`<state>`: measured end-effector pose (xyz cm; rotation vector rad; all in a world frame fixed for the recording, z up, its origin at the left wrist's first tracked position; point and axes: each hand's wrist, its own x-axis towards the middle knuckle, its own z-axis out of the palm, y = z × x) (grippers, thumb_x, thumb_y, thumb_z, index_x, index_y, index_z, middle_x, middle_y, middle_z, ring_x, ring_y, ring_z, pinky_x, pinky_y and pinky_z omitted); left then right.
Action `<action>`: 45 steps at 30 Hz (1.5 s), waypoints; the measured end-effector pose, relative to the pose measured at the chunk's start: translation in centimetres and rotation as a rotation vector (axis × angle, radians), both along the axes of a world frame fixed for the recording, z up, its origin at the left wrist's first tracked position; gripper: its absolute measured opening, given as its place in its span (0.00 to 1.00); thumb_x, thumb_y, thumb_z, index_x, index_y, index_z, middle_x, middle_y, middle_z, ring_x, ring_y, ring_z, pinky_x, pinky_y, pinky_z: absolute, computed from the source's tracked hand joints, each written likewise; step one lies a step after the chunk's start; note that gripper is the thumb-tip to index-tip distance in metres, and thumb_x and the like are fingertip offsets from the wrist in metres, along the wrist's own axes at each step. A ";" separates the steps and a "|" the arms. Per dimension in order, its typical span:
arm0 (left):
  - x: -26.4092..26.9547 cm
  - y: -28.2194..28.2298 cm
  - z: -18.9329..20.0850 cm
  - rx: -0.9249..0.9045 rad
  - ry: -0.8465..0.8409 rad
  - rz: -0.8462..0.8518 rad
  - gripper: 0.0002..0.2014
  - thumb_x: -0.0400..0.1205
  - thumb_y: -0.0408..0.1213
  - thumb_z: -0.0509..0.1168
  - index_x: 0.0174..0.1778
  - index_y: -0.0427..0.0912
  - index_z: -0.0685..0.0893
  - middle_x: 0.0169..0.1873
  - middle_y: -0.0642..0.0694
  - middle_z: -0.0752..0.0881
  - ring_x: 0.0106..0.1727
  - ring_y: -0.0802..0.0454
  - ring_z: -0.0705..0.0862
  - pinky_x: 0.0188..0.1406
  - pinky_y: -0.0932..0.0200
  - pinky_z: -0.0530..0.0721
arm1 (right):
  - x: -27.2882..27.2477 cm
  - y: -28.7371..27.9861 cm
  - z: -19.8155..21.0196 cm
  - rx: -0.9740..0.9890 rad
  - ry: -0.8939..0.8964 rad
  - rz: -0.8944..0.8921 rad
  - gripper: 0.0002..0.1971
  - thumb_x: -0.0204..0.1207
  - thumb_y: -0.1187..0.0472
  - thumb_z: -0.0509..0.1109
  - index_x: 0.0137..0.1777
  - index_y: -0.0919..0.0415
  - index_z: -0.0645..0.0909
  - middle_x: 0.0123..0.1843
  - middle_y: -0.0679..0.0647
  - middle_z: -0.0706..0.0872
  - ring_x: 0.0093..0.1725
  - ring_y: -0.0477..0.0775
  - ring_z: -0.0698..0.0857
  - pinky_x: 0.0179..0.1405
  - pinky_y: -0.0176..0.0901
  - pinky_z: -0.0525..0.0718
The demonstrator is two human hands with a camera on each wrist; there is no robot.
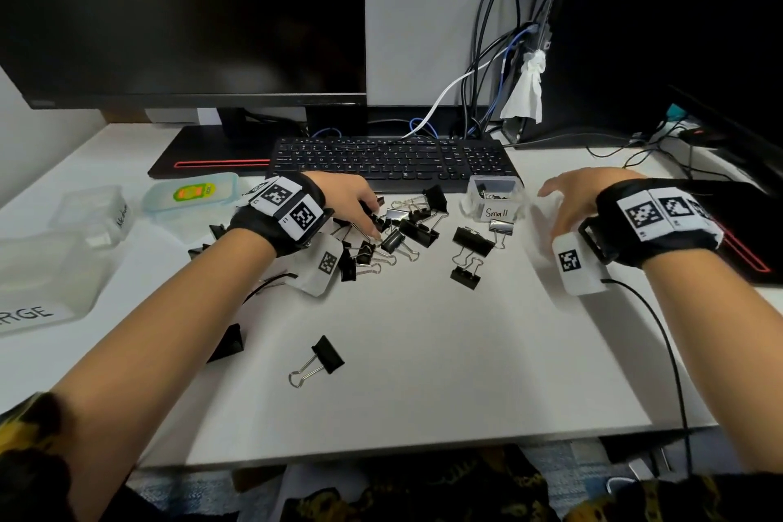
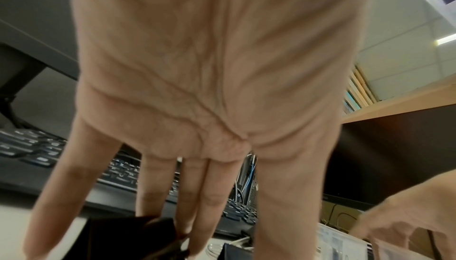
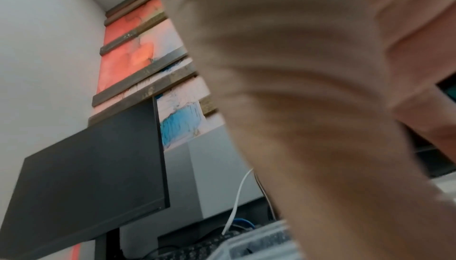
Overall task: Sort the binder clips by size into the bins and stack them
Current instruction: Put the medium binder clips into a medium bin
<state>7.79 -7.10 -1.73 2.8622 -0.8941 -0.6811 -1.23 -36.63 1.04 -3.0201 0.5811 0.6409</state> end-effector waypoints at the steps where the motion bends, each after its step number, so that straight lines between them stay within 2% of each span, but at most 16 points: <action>1: -0.1 0.0 0.0 -0.002 0.002 0.000 0.29 0.78 0.52 0.71 0.72 0.42 0.79 0.60 0.49 0.81 0.58 0.53 0.77 0.64 0.59 0.75 | -0.1 0.1 0.2 0.009 -0.050 0.002 0.47 0.61 0.54 0.85 0.80 0.50 0.66 0.73 0.55 0.77 0.59 0.57 0.79 0.54 0.49 0.81; 4: -0.2 0.2 0.0 -0.008 0.004 0.003 0.29 0.78 0.51 0.71 0.73 0.42 0.79 0.62 0.48 0.81 0.61 0.51 0.78 0.63 0.59 0.76 | -0.3 0.8 1.7 0.012 -0.215 0.054 0.54 0.53 0.51 0.89 0.79 0.57 0.66 0.72 0.59 0.75 0.69 0.62 0.77 0.64 0.57 0.80; 6: -0.3 0.2 0.1 -0.014 0.010 0.010 0.28 0.78 0.51 0.71 0.72 0.42 0.79 0.60 0.48 0.82 0.60 0.51 0.79 0.60 0.60 0.76 | -0.8 1.6 2.7 0.051 -0.328 0.140 0.52 0.50 0.46 0.89 0.75 0.61 0.71 0.67 0.58 0.77 0.66 0.61 0.78 0.63 0.54 0.80; 11: -0.5 0.4 0.1 -0.017 0.027 0.030 0.28 0.77 0.51 0.71 0.72 0.44 0.79 0.63 0.47 0.82 0.62 0.49 0.80 0.65 0.56 0.78 | -2.9 3.9 3.4 0.561 -0.294 0.439 0.40 0.51 0.50 0.89 0.66 0.42 0.77 0.66 0.39 0.79 0.67 0.39 0.78 0.68 0.43 0.79; 13: -0.7 0.6 0.1 -0.016 0.025 0.037 0.29 0.77 0.52 0.71 0.74 0.45 0.78 0.65 0.48 0.82 0.64 0.50 0.79 0.67 0.56 0.76 | -3.2 4.7 3.0 0.712 -0.220 0.512 0.39 0.54 0.56 0.89 0.66 0.36 0.77 0.66 0.38 0.77 0.68 0.38 0.78 0.65 0.38 0.82; 16: -1.0 1.0 0.2 -0.025 0.020 0.054 0.31 0.77 0.52 0.72 0.75 0.46 0.76 0.69 0.50 0.79 0.68 0.50 0.77 0.71 0.56 0.73 | -3.6 6.1 2.4 0.773 -0.105 0.578 0.42 0.58 0.61 0.88 0.70 0.33 0.74 0.66 0.43 0.78 0.60 0.50 0.86 0.53 0.42 0.87; 19: -1.2 1.5 0.5 -0.048 0.028 0.078 0.31 0.76 0.54 0.71 0.75 0.50 0.77 0.74 0.52 0.75 0.74 0.50 0.73 0.75 0.54 0.69 | -4.1 8.1 2.0 0.854 -0.043 0.508 0.34 0.58 0.53 0.86 0.65 0.38 0.79 0.63 0.45 0.80 0.47 0.55 0.91 0.41 0.39 0.88; 21: -1.4 1.8 0.8 -0.074 0.033 0.088 0.30 0.77 0.54 0.71 0.75 0.50 0.77 0.76 0.52 0.74 0.77 0.50 0.71 0.74 0.56 0.68 | -4.2 9.7 1.8 0.751 -0.062 0.444 0.31 0.54 0.40 0.84 0.57 0.47 0.82 0.59 0.50 0.84 0.40 0.52 0.90 0.36 0.42 0.90; 23: -1.5 1.9 1.2 -0.087 0.022 0.086 0.29 0.79 0.52 0.70 0.75 0.49 0.76 0.76 0.52 0.73 0.78 0.50 0.70 0.64 0.61 0.70 | -4.1 11.0 1.4 0.567 -0.059 0.412 0.36 0.52 0.29 0.79 0.45 0.62 0.79 0.45 0.53 0.87 0.33 0.49 0.91 0.33 0.42 0.88; 25: -1.5 2.0 1.5 -0.091 0.005 0.093 0.27 0.81 0.50 0.68 0.76 0.49 0.75 0.74 0.52 0.74 0.77 0.52 0.70 0.48 0.66 0.73 | -4.1 12.3 0.9 0.464 -0.059 0.369 0.39 0.53 0.21 0.72 0.32 0.61 0.71 0.29 0.52 0.81 0.28 0.51 0.91 0.36 0.42 0.84; 27: -1.7 2.2 1.8 -0.094 -0.012 0.106 0.27 0.81 0.51 0.67 0.76 0.50 0.74 0.71 0.51 0.75 0.74 0.53 0.71 0.37 0.70 0.71 | -3.9 13.3 0.5 0.335 -0.068 0.361 0.40 0.56 0.17 0.64 0.28 0.60 0.71 0.27 0.52 0.84 0.26 0.52 0.90 0.45 0.45 0.86; 30: -1.8 2.4 1.8 -0.105 -0.012 0.112 0.27 0.80 0.52 0.67 0.75 0.50 0.75 0.71 0.50 0.77 0.72 0.52 0.73 0.48 0.63 0.73 | -3.5 14.6 0.1 0.158 -0.036 0.375 0.38 0.65 0.17 0.54 0.28 0.57 0.72 0.28 0.52 0.80 0.29 0.50 0.81 0.58 0.48 0.84; 35: -1.9 3.0 1.5 -0.092 0.032 0.124 0.27 0.78 0.55 0.69 0.72 0.52 0.78 0.70 0.53 0.79 0.71 0.51 0.76 0.71 0.51 0.76 | -3.2 15.7 0.2 0.142 0.002 0.324 0.40 0.64 0.16 0.50 0.29 0.57 0.74 0.27 0.53 0.81 0.37 0.55 0.84 0.55 0.47 0.83; 40: -1.9 3.4 1.3 -0.090 0.028 0.111 0.26 0.77 0.57 0.69 0.70 0.52 0.80 0.66 0.53 0.81 0.65 0.53 0.80 0.69 0.49 0.79 | -4.5 16.5 -0.9 0.143 -0.062 0.402 0.42 0.64 0.16 0.48 0.27 0.58 0.77 0.22 0.51 0.83 0.27 0.49 0.83 0.39 0.41 0.79; 42: -1.8 3.6 1.2 -0.100 0.041 0.119 0.26 0.77 0.56 0.69 0.70 0.51 0.80 0.64 0.53 0.82 0.65 0.53 0.81 0.69 0.48 0.80 | -4.8 16.5 -1.4 0.149 -0.009 0.436 0.40 0.69 0.19 0.50 0.28 0.58 0.80 0.22 0.51 0.85 0.23 0.47 0.83 0.44 0.42 0.83; 45: -1.8 3.7 1.1 -0.108 0.063 0.127 0.26 0.78 0.55 0.69 0.70 0.51 0.80 0.64 0.53 0.82 0.65 0.52 0.80 0.69 0.48 0.80 | -4.7 16.2 -1.9 0.175 0.017 0.453 0.38 0.74 0.24 0.51 0.29 0.57 0.81 0.26 0.52 0.88 0.26 0.48 0.86 0.52 0.46 0.85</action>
